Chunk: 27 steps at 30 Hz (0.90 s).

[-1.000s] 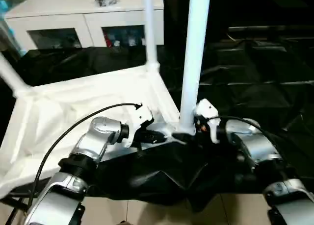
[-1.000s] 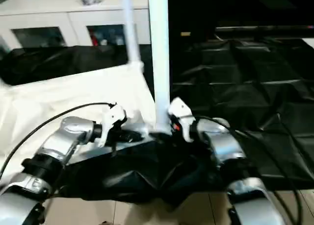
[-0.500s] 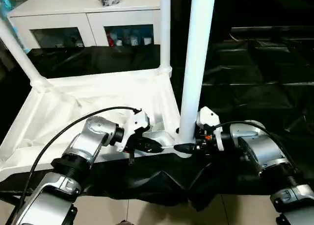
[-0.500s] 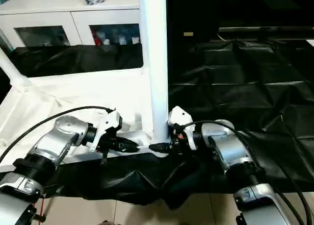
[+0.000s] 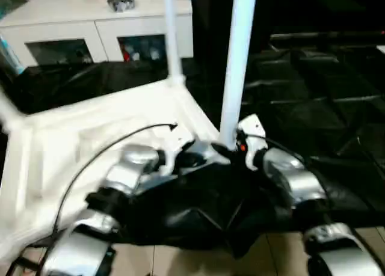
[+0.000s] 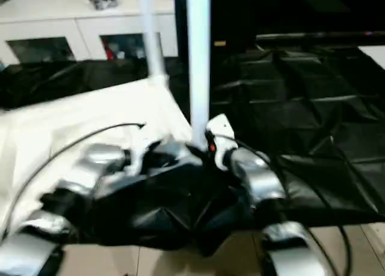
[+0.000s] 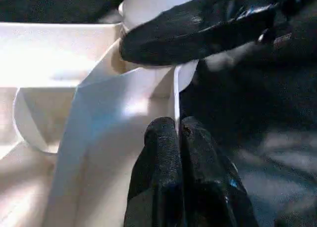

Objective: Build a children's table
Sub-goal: Rotate leg to tighten

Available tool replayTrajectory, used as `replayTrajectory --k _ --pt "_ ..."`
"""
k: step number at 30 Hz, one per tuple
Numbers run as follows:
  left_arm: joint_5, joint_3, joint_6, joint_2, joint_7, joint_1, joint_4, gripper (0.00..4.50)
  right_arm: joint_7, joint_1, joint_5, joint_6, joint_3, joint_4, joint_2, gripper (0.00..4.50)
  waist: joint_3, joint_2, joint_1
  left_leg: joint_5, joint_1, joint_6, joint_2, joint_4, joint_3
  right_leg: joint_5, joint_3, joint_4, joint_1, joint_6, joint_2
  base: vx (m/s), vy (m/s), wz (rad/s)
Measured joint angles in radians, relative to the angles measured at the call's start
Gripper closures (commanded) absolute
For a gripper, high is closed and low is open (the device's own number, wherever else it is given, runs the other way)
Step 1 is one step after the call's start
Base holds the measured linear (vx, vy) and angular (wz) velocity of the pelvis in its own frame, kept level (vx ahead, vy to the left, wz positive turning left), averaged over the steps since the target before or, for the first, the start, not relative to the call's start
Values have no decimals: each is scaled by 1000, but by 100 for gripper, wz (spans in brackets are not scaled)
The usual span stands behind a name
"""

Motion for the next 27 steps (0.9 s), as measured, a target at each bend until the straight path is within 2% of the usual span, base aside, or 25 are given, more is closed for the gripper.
replayTrajectory --k 1,2,4,6,8,13,15,21,22,27 --pt "0 1 0 -8 13 -2 3 450 -19 -1 -2 -9 0 4 3 146 0 0 1 0 0 0 0 -1 0 0 0 0 0 0 0 0 0 0" --pt "0 1 0 -9 16 -2 3 450 -23 -1 -3 -14 0 6 4 146 0 1 1 0 0 0 0 -2 0 0 0 0 0 0 0 0 0 0" --pt "0 2 0 -10 14 -2 3 450 -23 -1 -4 -17 0 7 4 109 -1 1 2 0 0 0 0 -3 0 0 -1 0 0 0 0 0 0 0" --pt "0 2 0 -11 10 -2 3 450 -15 -1 -10 -16 -1 7 6 101 -1 1 2 0 0 0 0 -3 0 0 -1 0 0 -1 0 0 0 0" --pt "0 3 -1 -10 6 -2 3 450 -5 -1 -11 -17 -1 6 7 74 -1 1 2 0 0 0 0 -3 0 0 -1 -1 0 -1 0 0 0 0" --pt "-4 -14 -27 36 -115 3 -12 450 180 8 -19 -88 47 5 -64 74 0 2 3 0 -7 0 0 -3 0 2 -2 -2 -3 -4 0 0 0 0" --pt "-16 -25 -38 60 -167 6 -16 450 287 20 -1 -105 68 -10 -104 74 0 2 8 0 -7 0 1 -3 0 2 -3 -2 -4 -4 0 0 0 0" --pt "-42 -54 -52 127 -329 31 -59 450 578 68 55 -82 116 -107 -203 74 1 1 25 0 -8 0 1 -2 1 2 -4 -2 -4 -4 0 0 0 0" --pt "-42 -57 -52 134 -359 37 -65 450 622 73 67 -70 118 -116 -210 98 1 1 28 0 -8 1 1 -2 1 2 -3 -2 -4 -4 0 0 0 0" --pt "-49 -72 -55 161 -428 38 -75 450 706 74 95 -48 135 -129 -230 124 1 1 33 0 -8 1 1 -1 0 2 -2 -2 -4 -4 0 0 0 0"
